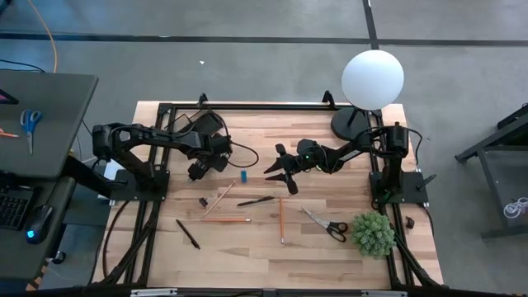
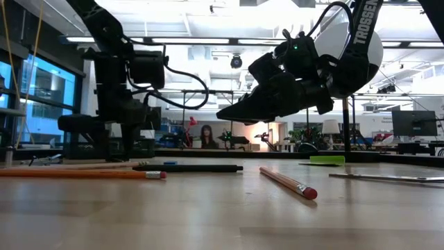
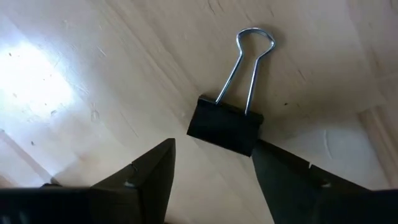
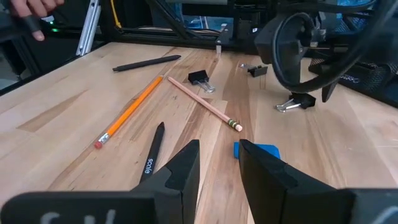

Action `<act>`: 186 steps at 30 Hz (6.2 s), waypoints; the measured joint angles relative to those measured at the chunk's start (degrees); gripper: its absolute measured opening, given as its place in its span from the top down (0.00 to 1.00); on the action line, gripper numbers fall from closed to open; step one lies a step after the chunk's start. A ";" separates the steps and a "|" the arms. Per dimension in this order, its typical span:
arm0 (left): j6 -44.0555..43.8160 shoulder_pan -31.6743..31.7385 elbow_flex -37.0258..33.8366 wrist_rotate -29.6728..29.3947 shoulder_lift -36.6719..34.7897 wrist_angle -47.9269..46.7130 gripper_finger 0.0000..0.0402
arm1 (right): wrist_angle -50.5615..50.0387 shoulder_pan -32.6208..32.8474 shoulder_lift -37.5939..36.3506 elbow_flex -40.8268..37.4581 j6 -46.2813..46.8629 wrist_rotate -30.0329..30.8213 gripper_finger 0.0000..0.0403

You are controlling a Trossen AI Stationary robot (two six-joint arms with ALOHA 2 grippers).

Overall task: Pick and place office supplies into organizer
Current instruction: Put the black binder clip into the bottom left section of the desk organizer, then put the black pen into the top left section of the desk organizer

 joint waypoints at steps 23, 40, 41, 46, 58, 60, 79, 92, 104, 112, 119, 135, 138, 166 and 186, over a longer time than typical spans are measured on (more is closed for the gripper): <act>8.83 -3.41 -0.07 -2.26 0.36 0.55 0.50 | 0.02 -0.02 0.00 0.00 -0.02 0.01 0.74; -5.79 -3.46 -0.04 -4.35 0.22 -1.21 0.65 | 0.02 -0.02 0.00 0.00 0.02 0.04 0.74; -8.83 -3.46 -0.14 -5.66 0.20 -2.11 0.62 | 0.00 -0.02 -0.02 0.00 0.02 0.04 0.74; -25.64 -3.39 1.13 -12.80 -0.22 -7.47 0.58 | -0.02 -0.02 -0.01 0.00 0.02 0.04 0.74; -38.75 -3.41 4.63 -8.62 -0.68 -16.07 0.89 | -0.09 -0.09 -0.02 0.00 -0.08 0.08 0.75; -38.54 -3.41 4.63 -9.24 -0.68 -15.74 0.93 | -0.21 -0.09 -0.02 0.00 -0.04 0.09 0.75; -30.99 3.44 4.66 0.61 -1.25 -9.06 0.69 | -2.12 -0.09 -0.02 -0.02 -0.59 0.11 0.75; -28.12 7.12 4.66 3.12 -0.23 -6.88 0.23 | -2.12 -0.13 -0.02 -0.02 -1.11 0.11 0.75; -27.21 7.12 4.94 3.17 5.22 -7.22 0.27 | -2.12 -0.13 -0.02 -0.02 -1.51 0.11 0.75; -28.97 7.04 4.80 3.82 5.33 -7.54 0.48 | -2.12 -0.13 -0.02 -0.02 -1.50 0.11 0.75; -34.32 7.10 4.76 6.00 5.40 -8.53 0.67 | -2.12 -0.13 -0.02 -0.02 -1.44 0.11 0.75; -52.40 7.12 6.46 -0.92 -4.38 -23.19 0.67 | -1.69 -0.11 -0.02 -0.02 -0.44 0.11 0.75; -54.98 7.21 7.13 -6.12 -8.25 -24.34 0.69 | -1.68 -0.11 -0.02 -0.02 0.02 0.09 0.75; -59.18 20.61 6.27 -10.56 -10.51 -26.78 0.50 | -1.71 -0.11 -0.02 -0.02 0.57 0.08 0.75; -61.26 9.72 7.99 -1.80 -18.26 -10.83 0.58 | -1.41 0.05 -0.02 0.00 7.95 0.21 0.75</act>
